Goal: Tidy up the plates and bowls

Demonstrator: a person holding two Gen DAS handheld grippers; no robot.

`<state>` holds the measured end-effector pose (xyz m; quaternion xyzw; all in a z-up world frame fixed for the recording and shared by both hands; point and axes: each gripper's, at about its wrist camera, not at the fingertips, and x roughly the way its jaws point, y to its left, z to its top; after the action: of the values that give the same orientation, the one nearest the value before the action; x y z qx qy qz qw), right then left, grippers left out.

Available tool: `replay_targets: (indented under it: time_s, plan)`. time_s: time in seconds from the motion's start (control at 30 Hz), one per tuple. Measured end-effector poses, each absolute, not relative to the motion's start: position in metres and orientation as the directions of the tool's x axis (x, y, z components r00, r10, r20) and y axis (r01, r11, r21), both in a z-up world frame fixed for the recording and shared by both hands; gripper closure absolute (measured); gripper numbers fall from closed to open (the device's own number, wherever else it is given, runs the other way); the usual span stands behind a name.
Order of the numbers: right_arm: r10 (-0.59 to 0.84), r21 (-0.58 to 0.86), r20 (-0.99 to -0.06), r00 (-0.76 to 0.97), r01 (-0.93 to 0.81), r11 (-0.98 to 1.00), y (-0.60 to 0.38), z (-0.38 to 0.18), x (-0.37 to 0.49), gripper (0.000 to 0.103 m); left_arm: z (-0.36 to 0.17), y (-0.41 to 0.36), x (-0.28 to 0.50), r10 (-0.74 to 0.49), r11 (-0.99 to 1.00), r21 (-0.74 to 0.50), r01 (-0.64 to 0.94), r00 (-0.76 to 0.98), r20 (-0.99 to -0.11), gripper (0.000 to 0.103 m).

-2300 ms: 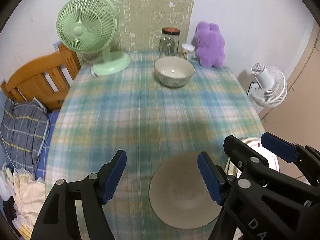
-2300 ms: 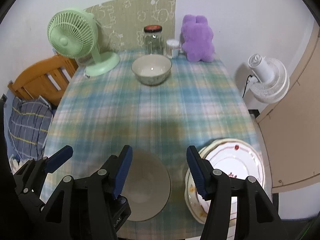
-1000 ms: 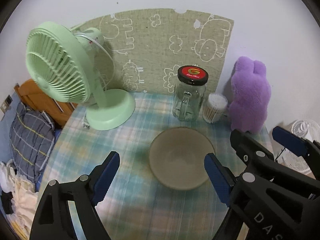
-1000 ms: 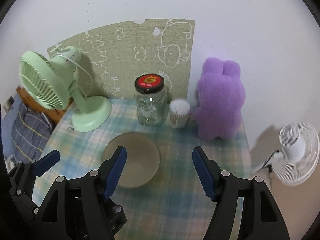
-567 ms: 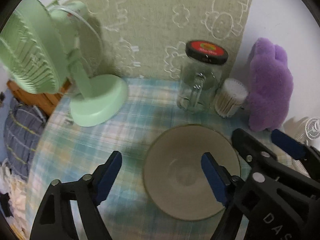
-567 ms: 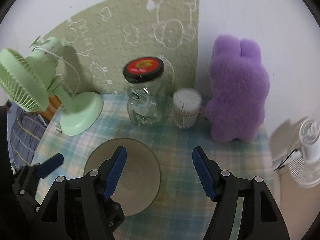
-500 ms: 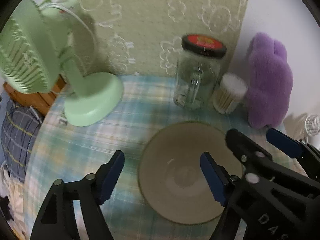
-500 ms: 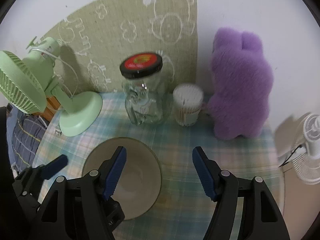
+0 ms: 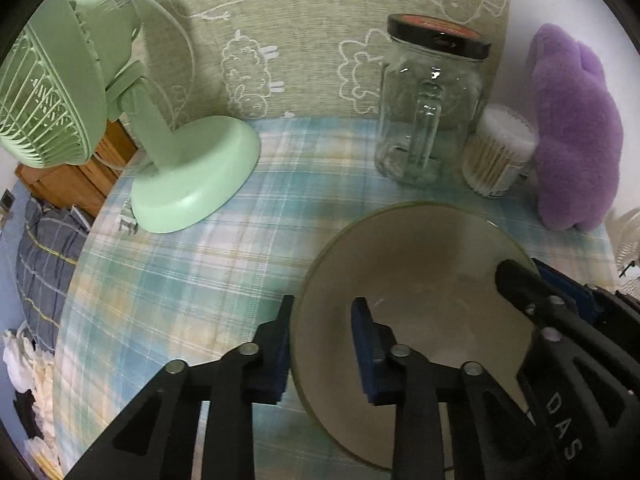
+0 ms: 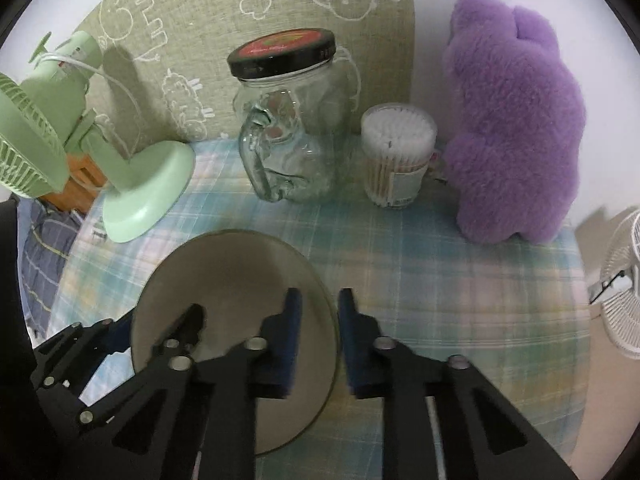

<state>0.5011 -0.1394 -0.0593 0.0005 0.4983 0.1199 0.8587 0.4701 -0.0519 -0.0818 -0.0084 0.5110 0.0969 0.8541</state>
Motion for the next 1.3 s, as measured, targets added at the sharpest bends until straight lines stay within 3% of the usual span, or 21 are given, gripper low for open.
replay_targets:
  time_s: [0.6, 1.3]
  plan:
    - [0.164, 0.075, -0.864, 0.476, -0.200, 0.977, -0.134, -0.050, 0.486, 0.085, -0.077, -0.049, 0.451, 0.154, 0.980, 0.080, -0.183, 0.432, -0.889, 0.083]
    - [0.146, 0.069, -0.831, 0.538, -0.160, 0.985, -0.146, 0.019, 0.419, 0.085, -0.006, -0.055, 0.389, 0.114, 0.988, 0.040, -0.151, 0.520, -0.847, 0.083]
